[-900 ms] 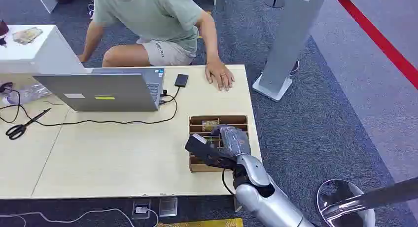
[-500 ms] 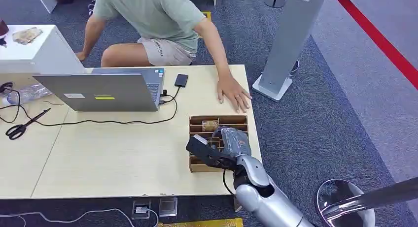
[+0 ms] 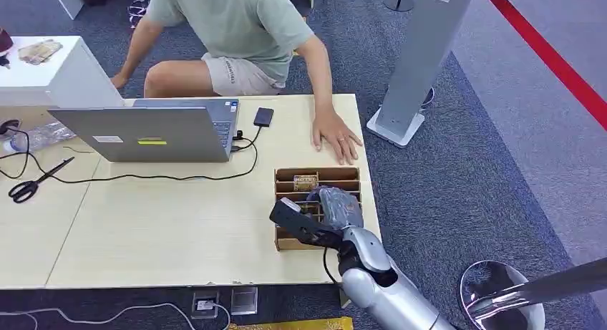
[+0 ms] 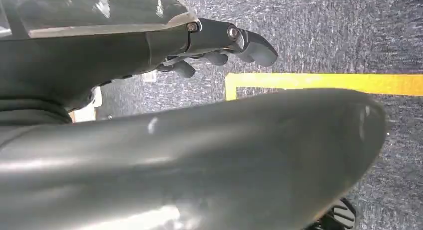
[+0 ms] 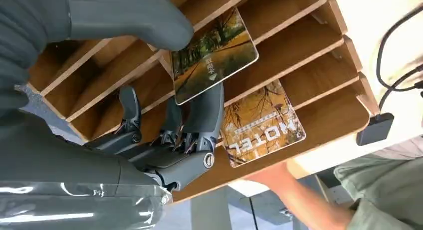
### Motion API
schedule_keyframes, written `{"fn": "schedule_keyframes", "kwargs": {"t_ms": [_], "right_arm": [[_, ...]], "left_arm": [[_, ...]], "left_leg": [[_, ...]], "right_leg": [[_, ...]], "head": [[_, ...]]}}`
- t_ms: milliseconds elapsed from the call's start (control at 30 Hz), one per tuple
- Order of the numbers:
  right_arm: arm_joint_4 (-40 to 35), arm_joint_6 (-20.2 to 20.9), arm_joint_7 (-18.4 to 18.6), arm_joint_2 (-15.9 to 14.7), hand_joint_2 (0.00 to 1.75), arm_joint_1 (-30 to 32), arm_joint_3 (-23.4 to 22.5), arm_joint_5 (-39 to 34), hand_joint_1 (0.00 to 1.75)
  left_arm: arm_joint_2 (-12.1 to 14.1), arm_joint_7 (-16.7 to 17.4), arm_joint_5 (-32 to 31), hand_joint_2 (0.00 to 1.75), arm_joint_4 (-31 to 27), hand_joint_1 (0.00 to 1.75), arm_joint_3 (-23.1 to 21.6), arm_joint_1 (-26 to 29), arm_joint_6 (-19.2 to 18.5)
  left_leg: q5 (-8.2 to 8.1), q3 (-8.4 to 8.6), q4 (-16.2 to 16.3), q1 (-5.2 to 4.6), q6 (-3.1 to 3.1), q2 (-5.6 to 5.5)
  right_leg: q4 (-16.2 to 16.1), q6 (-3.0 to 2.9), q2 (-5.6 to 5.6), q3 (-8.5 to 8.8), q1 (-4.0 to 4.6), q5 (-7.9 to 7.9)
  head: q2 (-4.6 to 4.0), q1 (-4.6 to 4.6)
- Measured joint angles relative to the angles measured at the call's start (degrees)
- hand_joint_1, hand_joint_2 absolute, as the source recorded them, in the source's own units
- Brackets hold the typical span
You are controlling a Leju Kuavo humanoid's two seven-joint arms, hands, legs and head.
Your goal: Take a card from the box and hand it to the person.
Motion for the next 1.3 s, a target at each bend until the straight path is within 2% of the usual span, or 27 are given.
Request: {"fn": "schedule_keyframes", "kwargs": {"t_ms": [67, 833, 1067, 1300], "right_arm": [[0.11, -0.09, 0.02, 0.0, 1.75, -0.11, 0.0, -0.11, 1.34], [0.53, -2.56, -1.11, -0.06, 1.75, 0.0, -0.04, 0.22, 1.34], [-5.91, -4.26, -2.78, -1.31, 1.75, 1.48, -1.12, 1.58, 1.34], [-15.17, -3.58, -3.61, -3.48, 1.75, 1.78, -3.32, 2.08, 1.34]], "left_arm": [[0.0, 0.0, 0.0, 0.0, 0.0, 0.0, 0.0, 0.0, -0.06], [0.0, -0.39, -0.72, 0.0, 0.0, 0.0, -0.04, 0.01, -0.39], [0.0, -0.57, -0.72, 0.0, 0.0, 0.0, -0.04, 0.07, -0.31], [0.0, -1.11, -0.7, 0.0, 0.0, 0.0, -0.04, 0.11, -0.53]], "left_leg": [[0.0, 0.0, 0.0, 0.0, 0.0, 0.0], [0.0, 0.02, 0.01, 0.0, 0.0, 0.0], [0.0, 0.0, 0.01, 0.0, 0.0, 0.01], [0.0, 0.01, 0.01, 0.0, 0.0, 0.02]], "right_leg": [[0.0, 0.0, 0.0, 0.0, 0.0, 0.0], [0.0, 0.0, 0.0, 0.0, 0.0, 0.0], [0.0, 0.0, 0.01, -0.03, 0.0, 0.0], [0.0, 0.0, 0.02, -0.01, 0.0, 0.0]], "head": [[0.0, 0.0], [0.0, 0.04], [0.0, -0.04], [0.0, 0.04]]}}
